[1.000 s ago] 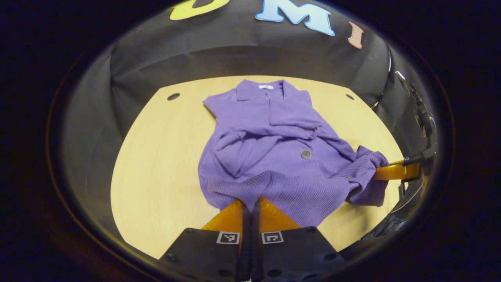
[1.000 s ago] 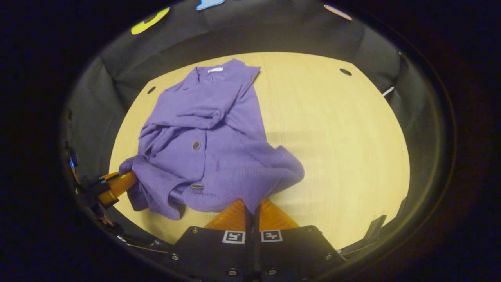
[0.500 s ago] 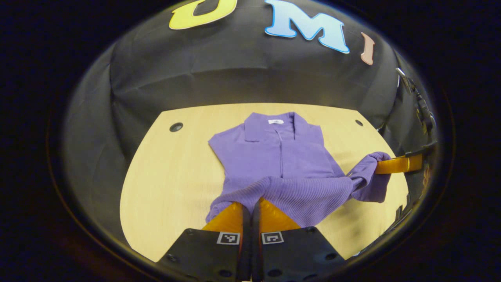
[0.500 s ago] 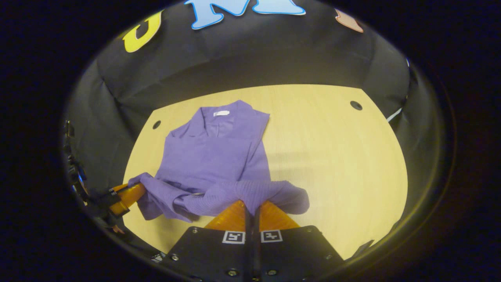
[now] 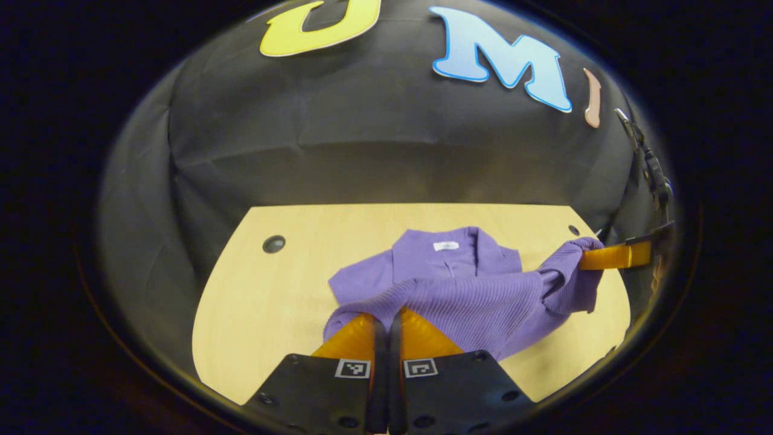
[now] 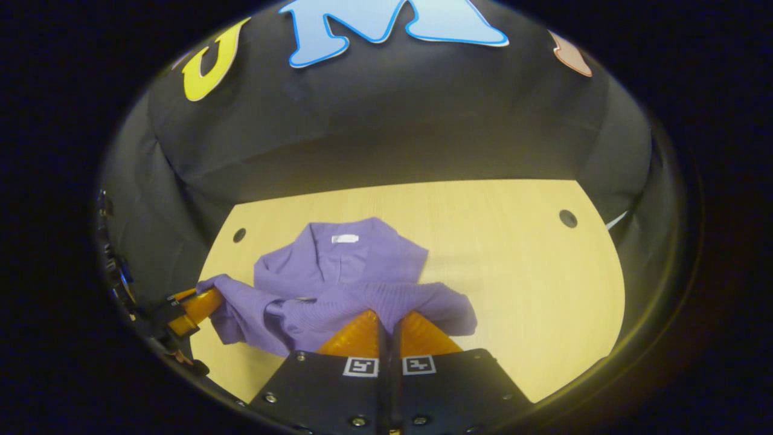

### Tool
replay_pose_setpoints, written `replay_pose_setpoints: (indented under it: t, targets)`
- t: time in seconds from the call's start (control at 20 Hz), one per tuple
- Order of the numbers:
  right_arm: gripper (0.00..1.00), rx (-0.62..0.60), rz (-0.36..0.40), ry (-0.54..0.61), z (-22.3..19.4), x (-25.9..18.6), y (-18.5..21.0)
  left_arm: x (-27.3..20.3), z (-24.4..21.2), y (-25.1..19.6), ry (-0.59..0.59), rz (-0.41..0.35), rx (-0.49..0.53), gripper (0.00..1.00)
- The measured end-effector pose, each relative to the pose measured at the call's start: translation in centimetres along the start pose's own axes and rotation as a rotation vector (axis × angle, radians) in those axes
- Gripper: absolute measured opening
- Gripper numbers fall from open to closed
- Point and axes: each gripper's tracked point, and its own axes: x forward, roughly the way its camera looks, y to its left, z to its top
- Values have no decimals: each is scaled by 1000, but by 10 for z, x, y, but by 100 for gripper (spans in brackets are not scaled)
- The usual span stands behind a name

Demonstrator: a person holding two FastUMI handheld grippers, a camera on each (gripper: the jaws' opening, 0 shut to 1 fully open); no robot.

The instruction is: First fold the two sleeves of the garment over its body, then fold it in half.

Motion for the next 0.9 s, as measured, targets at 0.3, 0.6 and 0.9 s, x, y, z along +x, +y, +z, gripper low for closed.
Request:
replay_pose_setpoints:
  t: [0.3,0.6,0.9]
  targets:
    - [0,35,-15,-62,53,41,-4,50,51,2,-64,8,7,6]
    - [0,68,-41,-79,76,78,-13,101,67,-3,-66,11,-8,6]
    - [4,116,-40,-31,65,105,-14,135,38,-4,46,47,42,14]
